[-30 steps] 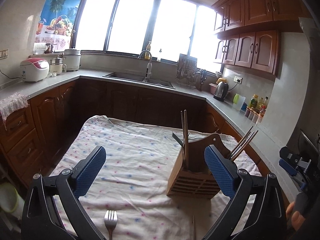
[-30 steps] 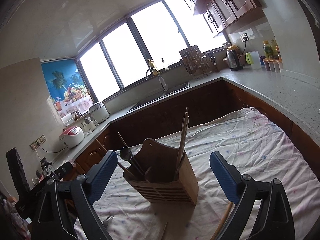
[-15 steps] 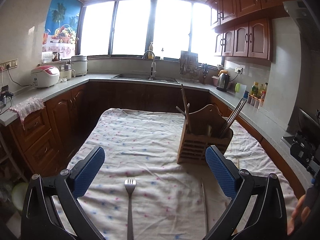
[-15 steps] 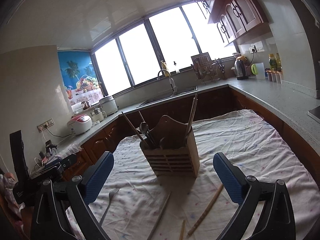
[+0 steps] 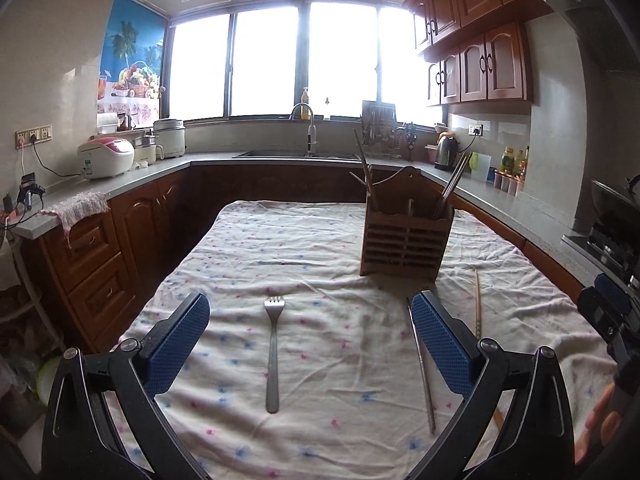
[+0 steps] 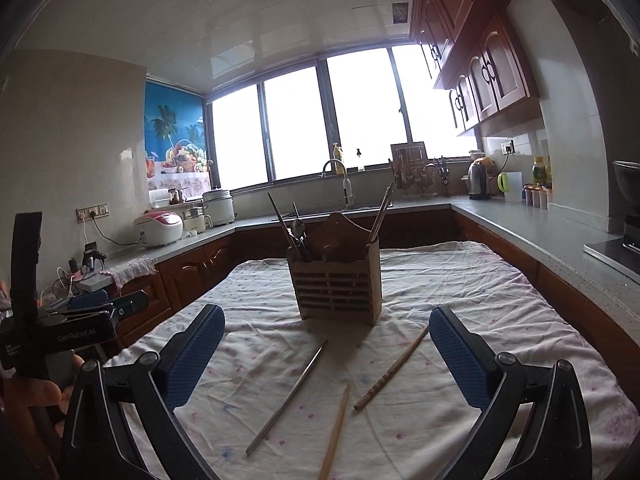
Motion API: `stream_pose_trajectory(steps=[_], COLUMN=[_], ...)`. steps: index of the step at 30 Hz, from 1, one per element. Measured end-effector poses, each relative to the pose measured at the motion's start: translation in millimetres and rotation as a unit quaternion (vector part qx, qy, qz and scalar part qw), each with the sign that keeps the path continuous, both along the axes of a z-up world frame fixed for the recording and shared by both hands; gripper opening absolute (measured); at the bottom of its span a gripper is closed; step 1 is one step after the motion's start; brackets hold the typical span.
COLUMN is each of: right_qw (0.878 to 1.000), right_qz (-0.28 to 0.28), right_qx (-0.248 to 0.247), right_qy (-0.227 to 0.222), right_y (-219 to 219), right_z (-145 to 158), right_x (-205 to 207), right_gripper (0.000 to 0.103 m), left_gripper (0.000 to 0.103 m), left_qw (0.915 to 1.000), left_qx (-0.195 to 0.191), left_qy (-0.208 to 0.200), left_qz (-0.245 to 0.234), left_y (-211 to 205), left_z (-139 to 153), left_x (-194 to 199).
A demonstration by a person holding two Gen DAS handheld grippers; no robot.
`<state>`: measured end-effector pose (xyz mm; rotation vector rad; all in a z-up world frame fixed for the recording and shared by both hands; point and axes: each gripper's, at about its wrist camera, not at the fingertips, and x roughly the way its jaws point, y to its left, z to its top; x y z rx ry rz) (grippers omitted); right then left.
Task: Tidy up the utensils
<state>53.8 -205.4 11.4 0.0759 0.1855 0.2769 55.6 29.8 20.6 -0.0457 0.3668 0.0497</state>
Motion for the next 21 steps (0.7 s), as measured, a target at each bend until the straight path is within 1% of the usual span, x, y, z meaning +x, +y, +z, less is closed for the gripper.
stream_pose_trajectory(steps=[4,8,11,21], right_qw=[1.0,0.999,1.0,1.0], right_qz=[-0.003,-0.002,-0.002,-0.003], right_qx=[-0.024,-0.018,-0.018,-0.016], right_qy=[0.012,0.026,0.024,0.021], right_y=[6,5,4,3], right_z=[-20,-37,-37,-35], right_x=[1,-1,-2,-5], right_gripper=[0.103,0.103,0.103,0.103], left_gripper=[0.103,0.103,0.103,0.103], left_qw=[1.0,0.9999,0.9998,0.9997], left_qx=[0.002,0.014,0.022,0.024], left_qy=[0.005,0.002,0.002,0.005], left_qz=[-0.001,0.002,0.005,0.003], left_y=[-4,-8,-11,-12], left_z=[-16,-26,-29,-30], left_x=[-5,-10,-12,-12])
